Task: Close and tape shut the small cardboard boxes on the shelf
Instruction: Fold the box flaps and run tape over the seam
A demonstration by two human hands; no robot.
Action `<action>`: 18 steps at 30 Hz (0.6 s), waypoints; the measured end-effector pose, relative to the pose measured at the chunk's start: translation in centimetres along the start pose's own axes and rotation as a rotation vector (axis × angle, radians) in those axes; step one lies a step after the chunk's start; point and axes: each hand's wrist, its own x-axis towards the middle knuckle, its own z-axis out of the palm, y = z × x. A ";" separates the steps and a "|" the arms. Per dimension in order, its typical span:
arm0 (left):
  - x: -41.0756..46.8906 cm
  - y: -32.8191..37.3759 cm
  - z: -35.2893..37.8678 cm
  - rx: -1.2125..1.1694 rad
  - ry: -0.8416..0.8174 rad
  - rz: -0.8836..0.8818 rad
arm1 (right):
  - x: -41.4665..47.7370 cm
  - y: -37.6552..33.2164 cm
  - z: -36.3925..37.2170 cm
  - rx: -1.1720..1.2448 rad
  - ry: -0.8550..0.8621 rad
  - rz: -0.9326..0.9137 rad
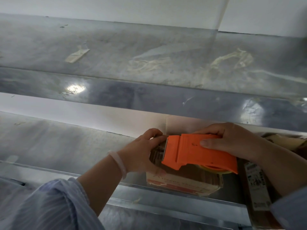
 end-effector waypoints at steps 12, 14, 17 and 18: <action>-0.4 -0.6 0.7 -0.039 0.049 0.033 | -1.0 -0.6 0.1 0.033 -0.005 -0.063; -0.4 -0.7 0.7 -0.047 0.048 0.036 | -1.1 -0.5 0.1 0.009 -0.006 -0.072; -0.4 -0.6 0.6 -0.049 0.047 0.031 | -0.9 -0.4 0.0 -0.034 0.006 -0.077; -0.4 -0.6 0.6 -0.046 0.046 0.025 | -0.8 -0.4 -0.1 -0.047 0.003 -0.081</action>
